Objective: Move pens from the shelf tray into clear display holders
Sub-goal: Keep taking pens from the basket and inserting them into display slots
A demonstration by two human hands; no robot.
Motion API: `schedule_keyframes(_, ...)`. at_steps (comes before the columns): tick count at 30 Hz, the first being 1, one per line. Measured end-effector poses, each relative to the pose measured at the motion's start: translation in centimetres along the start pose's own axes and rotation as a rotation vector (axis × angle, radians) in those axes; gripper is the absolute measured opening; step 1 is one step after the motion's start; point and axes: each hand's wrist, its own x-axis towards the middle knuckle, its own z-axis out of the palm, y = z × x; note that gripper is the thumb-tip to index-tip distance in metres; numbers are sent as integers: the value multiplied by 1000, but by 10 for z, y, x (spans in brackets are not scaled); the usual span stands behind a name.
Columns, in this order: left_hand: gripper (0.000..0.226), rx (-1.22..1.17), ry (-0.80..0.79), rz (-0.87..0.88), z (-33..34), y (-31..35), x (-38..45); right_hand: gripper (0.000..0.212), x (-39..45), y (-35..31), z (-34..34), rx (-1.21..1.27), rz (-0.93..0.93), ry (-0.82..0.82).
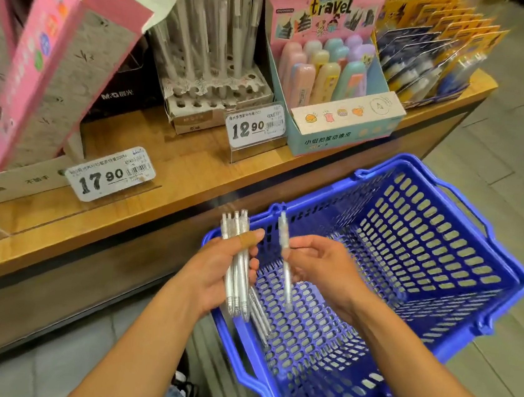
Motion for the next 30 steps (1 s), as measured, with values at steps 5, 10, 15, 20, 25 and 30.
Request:
schedule_keyframes(5, 61, -85, -149, -3, 2, -1, -2, 18, -11, -11, 48, -56, -92, 4)
schedule_keyframes(10, 35, -90, -141, 7, -4, -1, 3, 10, -2, -7, 46, -106, -152, -121)
schedule_keyframes(15, 13, -18, -33, -15, -4, 0, 4, 10, 36, 22, 17, 149, 71, -156)
schedule_keyframes(20, 10, -86, -49, -12, -9, 2, 2, 14, 86, 110, 11, -724, 235, -8)
schedule_keyframes(25, 23, -21, -60, 11, -10, 1, 3, 3, 101, 166, 21, -1185, 305, -145)
schedule_keyframes(30, 40, -53, -57, 17, -11, 0, 2, 6, 102, 181, 33, -1230, 341, -129)
